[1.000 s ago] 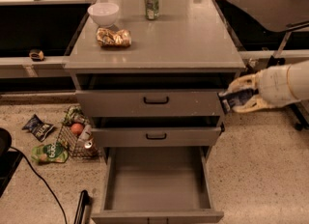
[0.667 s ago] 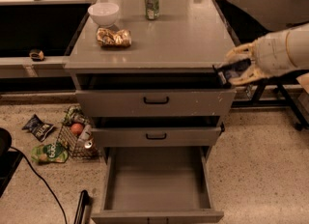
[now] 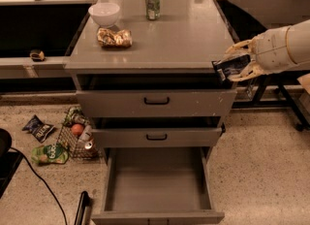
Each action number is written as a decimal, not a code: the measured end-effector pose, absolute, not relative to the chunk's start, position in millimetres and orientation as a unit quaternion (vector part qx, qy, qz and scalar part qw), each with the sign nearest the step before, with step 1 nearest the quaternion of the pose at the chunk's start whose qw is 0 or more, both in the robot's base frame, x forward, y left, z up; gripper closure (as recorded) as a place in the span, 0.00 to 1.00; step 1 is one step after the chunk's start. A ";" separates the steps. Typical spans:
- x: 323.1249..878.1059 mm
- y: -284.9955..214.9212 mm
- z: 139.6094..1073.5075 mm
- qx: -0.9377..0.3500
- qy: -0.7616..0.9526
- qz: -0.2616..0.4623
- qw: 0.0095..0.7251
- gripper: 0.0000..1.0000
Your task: Pick rxbar blueberry from bottom drawer and place on counter
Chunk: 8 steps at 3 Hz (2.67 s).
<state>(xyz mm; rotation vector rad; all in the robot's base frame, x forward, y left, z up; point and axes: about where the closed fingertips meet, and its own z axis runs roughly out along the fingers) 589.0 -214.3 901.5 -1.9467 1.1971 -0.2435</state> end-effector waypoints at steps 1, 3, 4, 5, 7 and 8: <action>610.3 -205.5 908.8 -0.771 0.475 -0.090 0.415 1.00; 688.9 -171.4 908.0 -0.766 0.474 -0.010 0.435 1.00; 725.8 -163.9 933.8 -0.744 0.481 -0.014 0.464 1.00; 749.2 -153.0 951.8 -0.725 0.487 -0.013 0.487 1.00; 776.3 -128.6 917.2 -0.679 0.548 0.067 0.485 1.00; 780.7 -118.9 890.2 -0.660 0.568 0.114 0.478 1.00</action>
Offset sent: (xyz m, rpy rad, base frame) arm 0.1265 0.0235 0.0702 0.1480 0.0050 0.0779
